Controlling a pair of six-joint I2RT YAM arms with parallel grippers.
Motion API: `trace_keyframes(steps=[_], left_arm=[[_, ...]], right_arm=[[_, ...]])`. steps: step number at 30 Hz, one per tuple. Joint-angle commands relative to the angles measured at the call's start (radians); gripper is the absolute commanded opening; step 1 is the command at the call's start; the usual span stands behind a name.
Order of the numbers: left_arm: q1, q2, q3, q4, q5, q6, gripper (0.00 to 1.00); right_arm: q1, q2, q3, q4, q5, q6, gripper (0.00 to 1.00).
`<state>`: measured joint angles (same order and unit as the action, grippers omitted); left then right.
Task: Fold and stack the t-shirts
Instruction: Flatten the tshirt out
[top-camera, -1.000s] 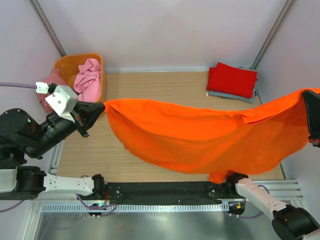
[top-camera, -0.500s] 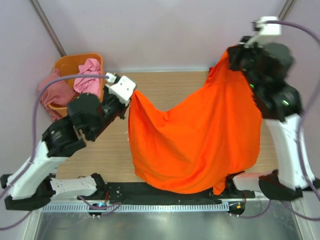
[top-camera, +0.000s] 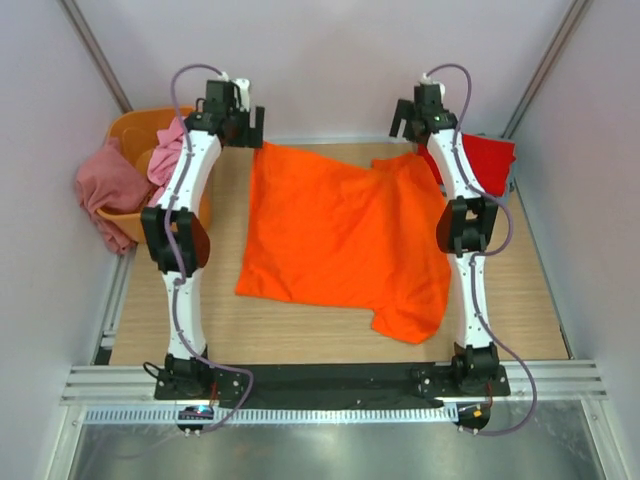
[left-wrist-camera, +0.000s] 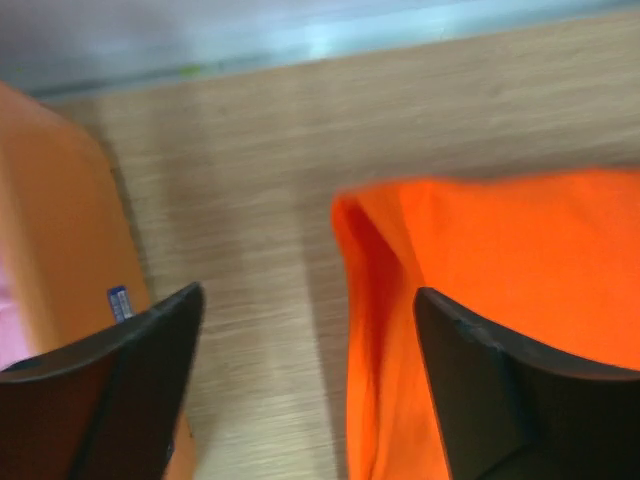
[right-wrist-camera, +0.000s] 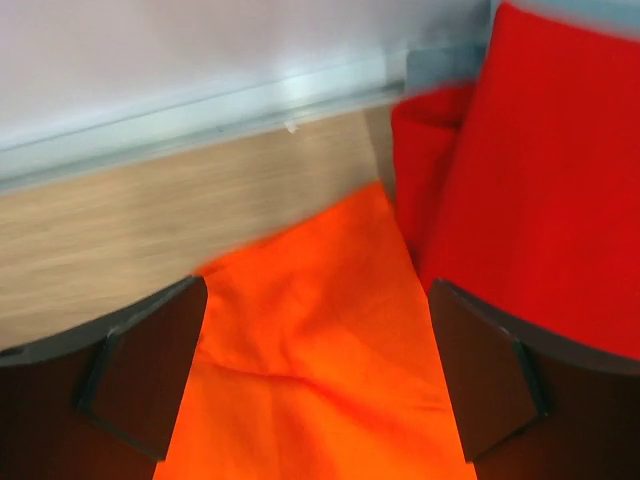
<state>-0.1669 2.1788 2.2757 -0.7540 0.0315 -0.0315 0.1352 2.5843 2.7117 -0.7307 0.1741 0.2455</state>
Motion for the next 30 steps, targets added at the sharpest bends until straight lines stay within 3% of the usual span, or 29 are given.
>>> trace_keyframes(steps=[1,3,7,11,14,18,21,23,30], left_arm=[[-0.042,0.007,0.127,-0.211,0.004,-0.123,0.99],[-0.060,-0.054,0.033,-0.162,-0.024,-0.139,1.00],[-0.071,-0.288,-0.264,-0.059,-0.100,-0.220,0.99],[-0.086,-0.467,-0.536,-0.005,-0.121,-0.260,1.00],[-0.089,-0.571,-0.744,0.051,-0.093,-0.307,1.00],[-0.092,-0.620,-0.947,0.137,-0.038,-0.398,0.99],[-0.121,-0.636,-1.067,0.233,0.011,-0.505,0.95],[-0.177,-0.645,-1.149,0.289,-0.053,-0.534,0.95],[-0.221,-0.590,-1.281,0.399,-0.125,-0.630,0.95]], right_arm=[[0.003,-0.337,-0.250,0.194,-0.031,0.057,1.00],[0.003,-0.423,-0.434,0.264,-0.030,0.054,1.00],[0.003,-0.501,-0.423,0.165,-0.039,0.035,1.00],[0.003,-0.657,-0.587,0.175,-0.056,0.055,1.00],[0.007,-0.834,-0.935,0.275,-0.120,0.106,1.00],[0.030,-0.950,-1.208,0.391,-0.204,0.173,1.00],[0.073,-0.934,-1.284,0.404,-0.237,0.187,0.98],[0.104,-0.885,-1.284,0.407,-0.245,0.183,0.98],[0.195,-0.670,-1.166,0.356,-0.211,0.127,0.95]])
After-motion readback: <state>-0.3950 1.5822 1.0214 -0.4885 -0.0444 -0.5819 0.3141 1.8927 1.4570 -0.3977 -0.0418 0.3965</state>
